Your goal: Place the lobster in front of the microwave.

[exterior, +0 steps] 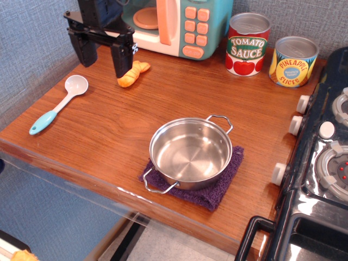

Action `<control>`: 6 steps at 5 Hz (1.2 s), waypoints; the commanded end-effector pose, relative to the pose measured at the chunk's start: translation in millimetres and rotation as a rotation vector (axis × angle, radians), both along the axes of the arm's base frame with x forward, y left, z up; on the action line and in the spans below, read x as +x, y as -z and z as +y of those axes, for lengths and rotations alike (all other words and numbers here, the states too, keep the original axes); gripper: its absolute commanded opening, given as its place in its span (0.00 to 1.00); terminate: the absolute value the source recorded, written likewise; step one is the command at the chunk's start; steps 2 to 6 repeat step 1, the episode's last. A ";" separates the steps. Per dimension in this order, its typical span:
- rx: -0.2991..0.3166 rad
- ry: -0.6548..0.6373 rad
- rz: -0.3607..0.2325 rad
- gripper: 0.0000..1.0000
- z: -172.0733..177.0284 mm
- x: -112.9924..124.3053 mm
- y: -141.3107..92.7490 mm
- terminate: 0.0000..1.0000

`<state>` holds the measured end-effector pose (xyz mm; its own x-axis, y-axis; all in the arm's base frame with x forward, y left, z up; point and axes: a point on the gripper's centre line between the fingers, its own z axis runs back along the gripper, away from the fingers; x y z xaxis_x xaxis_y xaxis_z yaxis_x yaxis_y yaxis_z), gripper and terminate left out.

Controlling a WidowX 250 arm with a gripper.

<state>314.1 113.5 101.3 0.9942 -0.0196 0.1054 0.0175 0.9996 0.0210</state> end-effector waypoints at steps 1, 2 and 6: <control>0.022 -0.004 -0.061 1.00 6.2 -6.6 -21.9 1.00; 0.022 -0.004 -0.061 1.00 6.2 -6.6 -21.9 1.00; 0.022 -0.004 -0.061 1.00 6.2 -6.6 -21.9 1.00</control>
